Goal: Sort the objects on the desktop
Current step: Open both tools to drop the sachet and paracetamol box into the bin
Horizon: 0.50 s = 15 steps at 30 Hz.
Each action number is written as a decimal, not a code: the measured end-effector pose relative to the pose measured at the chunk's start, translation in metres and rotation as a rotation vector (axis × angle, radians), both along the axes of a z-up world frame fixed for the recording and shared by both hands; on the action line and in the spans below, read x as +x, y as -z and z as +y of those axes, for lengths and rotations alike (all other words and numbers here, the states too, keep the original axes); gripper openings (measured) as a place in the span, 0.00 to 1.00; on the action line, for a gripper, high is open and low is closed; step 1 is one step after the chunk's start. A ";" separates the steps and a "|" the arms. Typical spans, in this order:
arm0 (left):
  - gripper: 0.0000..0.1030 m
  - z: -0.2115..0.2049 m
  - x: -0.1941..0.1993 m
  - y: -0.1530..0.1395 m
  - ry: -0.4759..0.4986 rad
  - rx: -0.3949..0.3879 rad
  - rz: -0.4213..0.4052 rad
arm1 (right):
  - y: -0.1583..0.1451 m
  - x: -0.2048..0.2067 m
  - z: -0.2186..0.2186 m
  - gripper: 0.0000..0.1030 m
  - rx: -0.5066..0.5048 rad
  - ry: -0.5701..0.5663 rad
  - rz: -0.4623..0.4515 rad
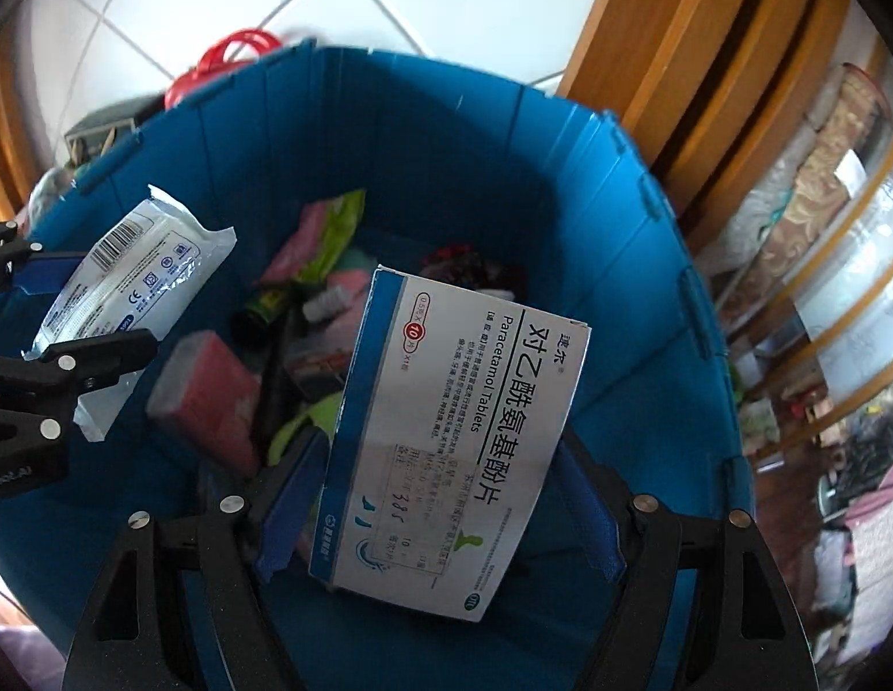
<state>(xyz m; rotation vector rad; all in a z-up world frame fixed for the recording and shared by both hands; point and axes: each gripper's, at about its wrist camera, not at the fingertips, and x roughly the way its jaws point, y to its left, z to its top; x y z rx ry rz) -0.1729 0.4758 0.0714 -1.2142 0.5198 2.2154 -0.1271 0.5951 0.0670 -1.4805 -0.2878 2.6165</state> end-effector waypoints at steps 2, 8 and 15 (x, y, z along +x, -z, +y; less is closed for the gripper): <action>0.50 0.002 0.000 -0.002 -0.007 0.000 0.017 | 0.002 -0.004 0.003 0.76 0.001 -0.003 -0.005; 0.51 0.010 -0.002 -0.008 -0.024 -0.006 0.041 | -0.001 -0.007 0.003 0.76 -0.027 -0.014 -0.011; 0.52 0.011 -0.006 -0.014 -0.046 -0.006 0.068 | -0.003 -0.013 0.005 0.76 -0.013 -0.018 -0.006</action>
